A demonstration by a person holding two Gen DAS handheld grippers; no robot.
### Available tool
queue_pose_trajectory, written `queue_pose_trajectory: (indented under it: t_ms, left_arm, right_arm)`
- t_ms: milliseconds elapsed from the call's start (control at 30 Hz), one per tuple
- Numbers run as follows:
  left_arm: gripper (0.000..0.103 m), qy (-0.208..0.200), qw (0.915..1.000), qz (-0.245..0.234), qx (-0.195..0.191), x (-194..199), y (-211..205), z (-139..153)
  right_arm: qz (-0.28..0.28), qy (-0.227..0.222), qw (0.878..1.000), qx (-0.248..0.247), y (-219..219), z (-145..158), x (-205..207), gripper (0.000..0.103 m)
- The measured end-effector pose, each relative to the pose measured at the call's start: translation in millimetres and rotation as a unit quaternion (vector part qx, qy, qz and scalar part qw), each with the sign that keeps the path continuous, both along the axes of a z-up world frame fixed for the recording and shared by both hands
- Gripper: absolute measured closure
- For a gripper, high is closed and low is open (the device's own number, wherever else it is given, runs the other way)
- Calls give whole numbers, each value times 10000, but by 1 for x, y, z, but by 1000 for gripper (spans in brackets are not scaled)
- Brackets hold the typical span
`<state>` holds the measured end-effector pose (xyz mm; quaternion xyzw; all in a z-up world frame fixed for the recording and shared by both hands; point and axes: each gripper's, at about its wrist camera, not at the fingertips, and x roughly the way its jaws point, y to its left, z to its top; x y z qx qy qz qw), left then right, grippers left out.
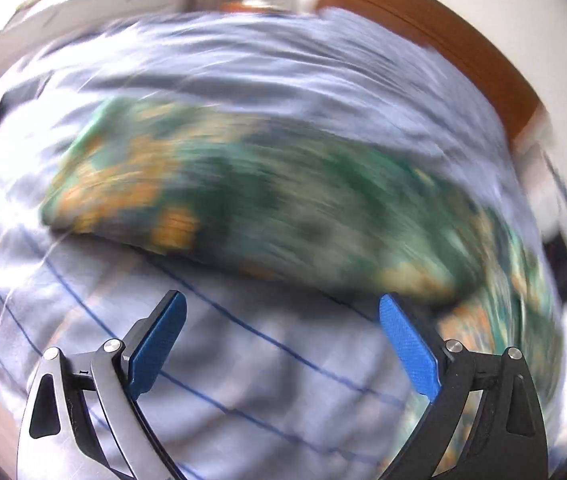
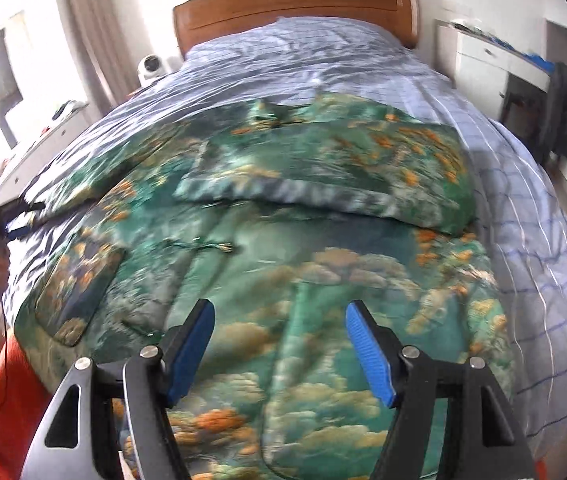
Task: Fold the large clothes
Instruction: 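Release the sleeve with the left gripper and lift away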
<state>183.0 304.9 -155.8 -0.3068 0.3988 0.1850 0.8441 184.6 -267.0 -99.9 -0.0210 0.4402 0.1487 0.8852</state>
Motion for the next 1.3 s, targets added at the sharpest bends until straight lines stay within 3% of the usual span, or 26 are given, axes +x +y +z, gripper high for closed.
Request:
queue_pose_trajectory:
  t_ms: [167,200,233,267,300,333,433,567,667,767,867,933,1000,1167,1300]
  left_arm:
    - [8,-317,9886,1290,-715,-7,63,-27]
    - [18,-444,9846,1515,-749,-9,68,-26]
    - [46,-526,9821,1649,-748,-10,72,-24]
    - [60,-526,9813,1713,-697,-9,74,-22]
    - [86,-538,9828,1651,-627,-7,73,-19]
    - [89,-528,9850,1558,-515,-4,70,-13]
    - [93,-455,9910,1218,328,2,43,22]
    - [94,-875,9839,469,1485,25,-21,96]
    - [94,-1374,9701,-229,1986,42,-77,147]
    - [94,-1870,9455,-1158,2402,62,-164,187]
    - [94,-2053,9214,-1965,2652,80,-242,196]
    - [94,-2040,8996,-2562,2889,89,-300,184]
    - [94,-1892,8843,-3055,2981,96,-346,160]
    - [94,-1255,8625,-3812,3083,111,-419,82]
    - [89,-709,8429,-4226,3254,104,-447,29]
  right_arm:
    - [267,-28,9996,18,28,4,-4,33]
    - [308,-20,9995,19,32,4,-5,33]
    - [373,-9,9993,11,36,4,-7,33]
    - [474,1,9989,0,41,3,-10,33]
    - [527,9,9986,-5,45,1,-13,33]
    - [605,28,9982,0,48,0,-16,33]
    - [644,69,9979,73,47,-3,-22,33]
    - [476,39,9984,287,34,-1,-23,33]
    - [298,-70,9984,465,22,4,-21,33]
    - [105,-196,9979,613,6,11,-20,33]
    - [-78,-278,9973,673,-10,15,-19,33]
    - [-232,-302,9967,710,-23,15,-19,33]
    - [-406,-319,9958,753,-37,15,-20,33]
    - [-830,-294,9928,815,-73,11,-17,33]
    - [-880,-178,9905,1045,-86,13,6,33]
